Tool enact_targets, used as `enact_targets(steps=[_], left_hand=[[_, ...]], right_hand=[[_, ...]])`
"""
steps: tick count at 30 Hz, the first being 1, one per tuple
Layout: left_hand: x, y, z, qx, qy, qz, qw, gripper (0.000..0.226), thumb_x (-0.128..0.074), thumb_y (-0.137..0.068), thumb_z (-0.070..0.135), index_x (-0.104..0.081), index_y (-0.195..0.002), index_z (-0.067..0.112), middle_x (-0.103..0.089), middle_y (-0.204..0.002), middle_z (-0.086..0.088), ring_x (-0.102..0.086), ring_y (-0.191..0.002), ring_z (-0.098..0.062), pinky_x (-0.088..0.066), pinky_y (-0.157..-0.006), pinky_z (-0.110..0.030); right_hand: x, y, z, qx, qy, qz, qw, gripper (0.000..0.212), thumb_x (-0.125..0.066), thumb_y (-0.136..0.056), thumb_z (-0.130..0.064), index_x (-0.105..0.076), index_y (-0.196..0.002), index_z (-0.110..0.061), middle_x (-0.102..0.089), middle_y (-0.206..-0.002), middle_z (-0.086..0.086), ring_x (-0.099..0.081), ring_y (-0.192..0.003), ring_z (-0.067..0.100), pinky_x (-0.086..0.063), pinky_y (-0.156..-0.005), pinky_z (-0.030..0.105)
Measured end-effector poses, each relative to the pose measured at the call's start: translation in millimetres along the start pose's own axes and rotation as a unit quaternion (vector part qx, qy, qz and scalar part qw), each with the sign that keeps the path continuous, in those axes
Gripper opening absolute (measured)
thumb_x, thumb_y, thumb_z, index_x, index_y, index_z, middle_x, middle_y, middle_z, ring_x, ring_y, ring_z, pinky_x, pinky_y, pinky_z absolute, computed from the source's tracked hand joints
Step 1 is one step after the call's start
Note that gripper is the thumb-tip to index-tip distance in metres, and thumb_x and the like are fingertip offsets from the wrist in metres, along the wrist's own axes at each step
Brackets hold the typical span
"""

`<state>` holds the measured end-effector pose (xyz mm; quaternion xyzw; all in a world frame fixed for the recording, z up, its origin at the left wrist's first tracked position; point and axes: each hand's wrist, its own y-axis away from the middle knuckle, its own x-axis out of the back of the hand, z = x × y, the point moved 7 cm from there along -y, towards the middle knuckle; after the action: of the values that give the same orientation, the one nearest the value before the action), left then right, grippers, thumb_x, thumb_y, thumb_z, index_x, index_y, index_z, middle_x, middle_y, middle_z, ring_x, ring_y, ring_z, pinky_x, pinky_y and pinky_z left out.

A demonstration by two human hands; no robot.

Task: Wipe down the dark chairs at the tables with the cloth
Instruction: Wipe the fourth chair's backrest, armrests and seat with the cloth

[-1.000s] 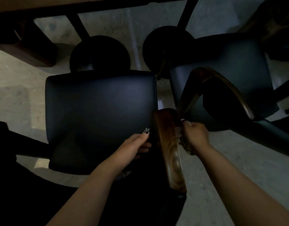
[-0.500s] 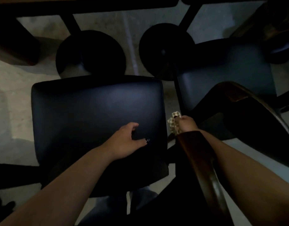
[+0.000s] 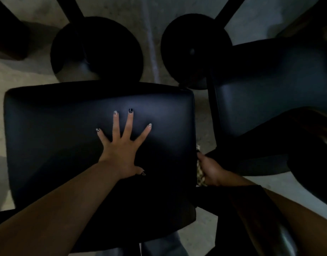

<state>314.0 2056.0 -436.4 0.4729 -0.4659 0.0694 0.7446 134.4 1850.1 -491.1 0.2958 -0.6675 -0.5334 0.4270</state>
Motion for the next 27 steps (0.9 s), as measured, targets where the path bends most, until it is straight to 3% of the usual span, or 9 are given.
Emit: enact_targets(steps=[1,2,3,4,10,14,20,23,27], left_hand=[[-2,-2,-1,0.002,-0.003,0.010,1.000,0.140,-0.066,-0.051,0.084,0.036,-0.138,0.046,0.054,-0.140,-0.013,0.046,-0.127,-0.049,-0.009,-0.098,-0.082],[-3,-2,-1,0.002,-0.004,0.018,1.000,0.141,-0.066,-0.050,0.085,0.036,-0.138,0.046,0.053,-0.141,-0.014,0.045,-0.128,-0.049,-0.010,-0.098,-0.083],[-4,-2,-1,0.002,-0.004,0.022,1.000,0.141,-0.066,-0.049,0.085,0.036,-0.138,0.046,0.052,-0.142,-0.014,0.044,-0.128,-0.050,-0.011,-0.098,-0.083],[-5,-2,-2,0.003,-0.003,0.026,1.000,0.142,-0.065,-0.048,0.086,0.037,-0.138,0.046,0.051,-0.143,-0.014,0.043,-0.129,-0.050,-0.011,-0.097,-0.083],[-10,-5,-3,0.009,-0.014,0.039,0.999,0.140,-0.064,-0.050,0.085,0.037,-0.138,0.045,0.049,-0.144,-0.015,0.044,-0.128,-0.050,-0.010,-0.097,-0.083],[-11,-5,-4,0.010,-0.014,0.032,0.999,0.140,-0.064,-0.051,0.085,0.039,-0.137,0.045,0.051,-0.143,-0.015,0.045,-0.128,-0.049,-0.008,-0.098,-0.082],[-8,-3,-4,0.011,-0.013,0.021,1.000,0.142,-0.064,-0.050,0.086,0.042,-0.135,0.044,0.053,-0.141,-0.014,0.046,-0.128,-0.049,-0.008,-0.100,-0.080],[-7,-2,-3,0.008,-0.005,0.018,1.000,0.142,-0.065,-0.051,0.086,0.041,-0.135,0.044,0.053,-0.141,-0.014,0.047,-0.127,-0.049,-0.006,-0.099,-0.081],[-9,-2,-4,0.006,0.007,0.018,1.000,0.140,-0.064,-0.053,0.085,0.043,-0.134,0.044,0.054,-0.140,-0.014,0.048,-0.125,-0.048,-0.003,-0.099,-0.081]], right_hand=[[1,-4,-1,0.002,0.013,0.004,1.000,0.059,-0.044,-0.097,-0.044,-0.064,-0.111,0.010,-0.065,-0.103,0.031,-0.064,-0.094,0.045,-0.055,-0.085,0.044],[2,-6,-3,0.005,0.014,0.009,1.000,0.056,-0.045,-0.097,-0.042,-0.069,-0.081,0.006,-0.068,-0.070,0.023,-0.068,-0.063,0.034,-0.057,-0.057,0.030],[0,-8,-6,0.009,0.006,0.008,1.000,0.052,-0.046,-0.097,-0.038,-0.065,-0.063,-0.003,-0.062,-0.047,0.011,-0.060,-0.040,0.023,-0.046,-0.040,0.018],[-1,-7,-11,0.021,0.005,0.018,1.000,0.046,-0.046,-0.097,-0.033,-0.063,-0.062,-0.008,-0.058,-0.040,0.003,-0.054,-0.031,0.016,-0.038,-0.034,0.014],[-8,-6,-98,0.143,0.062,0.079,0.985,0.042,-0.034,-0.102,-0.035,-0.048,-0.066,-0.017,-0.045,-0.060,0.004,-0.042,-0.054,0.018,-0.034,-0.052,0.025],[-20,4,-171,0.226,-0.011,0.078,0.971,0.046,-0.036,-0.101,-0.031,-0.043,-0.059,-0.016,-0.042,-0.039,0.000,-0.039,-0.031,0.013,-0.026,-0.035,0.013],[-12,-10,-144,0.183,0.142,0.099,0.968,0.046,-0.031,-0.102,-0.023,-0.043,-0.059,-0.012,-0.042,-0.055,0.009,-0.038,-0.044,0.020,-0.029,-0.041,0.022],[-10,-10,-120,0.118,0.106,0.103,0.982,0.042,-0.034,-0.097,-0.023,-0.044,-0.059,-0.011,-0.039,-0.052,0.008,-0.035,-0.044,0.018,-0.030,-0.047,0.021],[-20,6,-169,0.185,0.063,0.110,0.974,0.041,-0.035,-0.099,-0.023,-0.047,-0.062,-0.011,-0.040,-0.054,0.008,-0.036,-0.039,0.018,-0.028,-0.042,0.014]])
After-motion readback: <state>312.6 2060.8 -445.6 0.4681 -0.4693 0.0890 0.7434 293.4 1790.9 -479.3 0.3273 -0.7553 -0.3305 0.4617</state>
